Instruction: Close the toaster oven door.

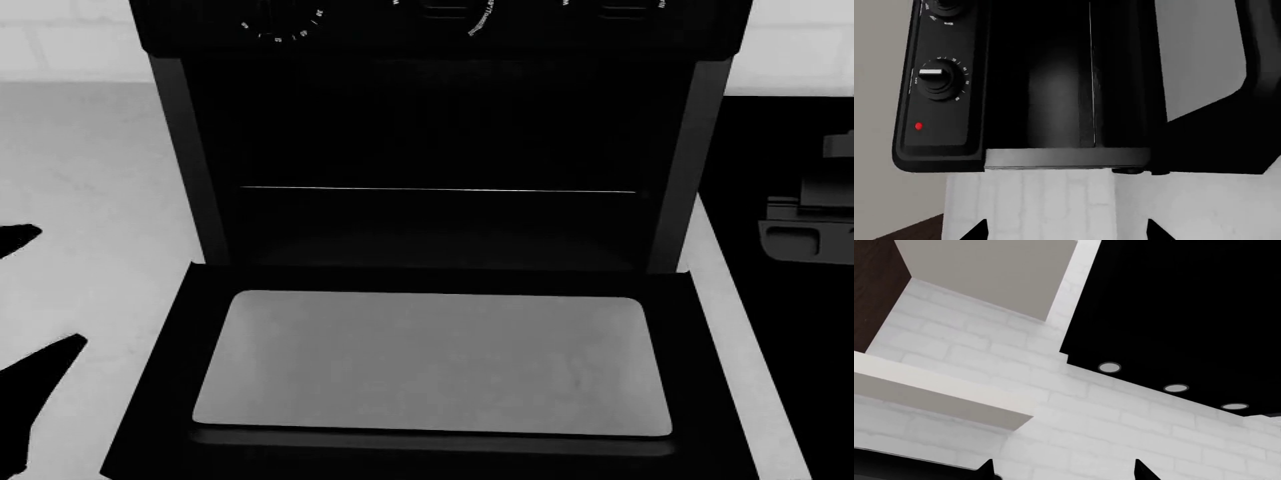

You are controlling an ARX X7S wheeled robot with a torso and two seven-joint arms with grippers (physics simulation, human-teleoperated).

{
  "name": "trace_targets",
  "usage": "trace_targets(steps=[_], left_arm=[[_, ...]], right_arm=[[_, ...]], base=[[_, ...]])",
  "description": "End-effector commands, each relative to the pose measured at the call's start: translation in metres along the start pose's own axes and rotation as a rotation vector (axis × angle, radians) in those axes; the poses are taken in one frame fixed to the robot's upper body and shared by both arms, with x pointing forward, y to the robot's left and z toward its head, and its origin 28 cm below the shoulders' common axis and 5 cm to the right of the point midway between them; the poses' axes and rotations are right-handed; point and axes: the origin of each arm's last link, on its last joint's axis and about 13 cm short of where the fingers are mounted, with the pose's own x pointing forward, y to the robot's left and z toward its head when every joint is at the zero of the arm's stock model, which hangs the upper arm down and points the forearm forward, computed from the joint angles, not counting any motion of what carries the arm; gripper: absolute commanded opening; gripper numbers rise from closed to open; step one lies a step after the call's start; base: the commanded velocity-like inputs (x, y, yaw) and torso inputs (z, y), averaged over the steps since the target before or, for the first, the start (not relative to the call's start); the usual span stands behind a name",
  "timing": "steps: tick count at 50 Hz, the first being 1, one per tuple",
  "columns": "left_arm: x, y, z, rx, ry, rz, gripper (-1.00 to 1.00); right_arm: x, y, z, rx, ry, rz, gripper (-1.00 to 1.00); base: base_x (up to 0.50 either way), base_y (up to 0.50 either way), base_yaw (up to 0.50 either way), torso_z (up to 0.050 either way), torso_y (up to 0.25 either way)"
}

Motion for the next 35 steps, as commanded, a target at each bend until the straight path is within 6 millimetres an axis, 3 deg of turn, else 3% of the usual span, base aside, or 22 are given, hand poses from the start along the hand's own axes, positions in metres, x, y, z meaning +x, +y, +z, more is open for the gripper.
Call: trace_targets(steps=[1, 7, 19, 26, 35], left_arm=[[-0.001, -0.005, -0.008, 0.199, -0.064, -0.177, 1.0], [0.002, -0.011, -0.01, 0.217, -0.098, -0.195, 1.0], [0.031, -0.027, -0.012, 0.189, -0.143, -0.189, 1.0], [0.048, -0.036, -0.022, 0.192, -0.155, -0.19, 1.0], [0.065, -0.025, -0.024, 0.212, -0.17, -0.187, 1.0]], right_arm=[[-0.002, -0.001, 0.001, 0.004, -0.001, -0.005, 1.0], [0.001, 0.001, 0.003, 0.004, -0.005, 0.001, 1.0], [-0.002, 0.001, 0.002, 0.004, 0.003, -0.007, 1.0], [-0.002, 0.0, 0.0, 0.008, 0.006, -0.011, 1.0], [-0.002, -0.001, 0.0, 0.01, 0.008, -0.013, 1.0]], base=[[0.0, 0.0, 0.0, 0.0, 0.0], [0.0, 0.0, 0.0, 0.0, 0.0], [0.0, 0.0, 0.0, 0.0, 0.0], [0.0, 0.0, 0.0, 0.0, 0.0], [0.0, 0.0, 0.0, 0.0, 0.0]])
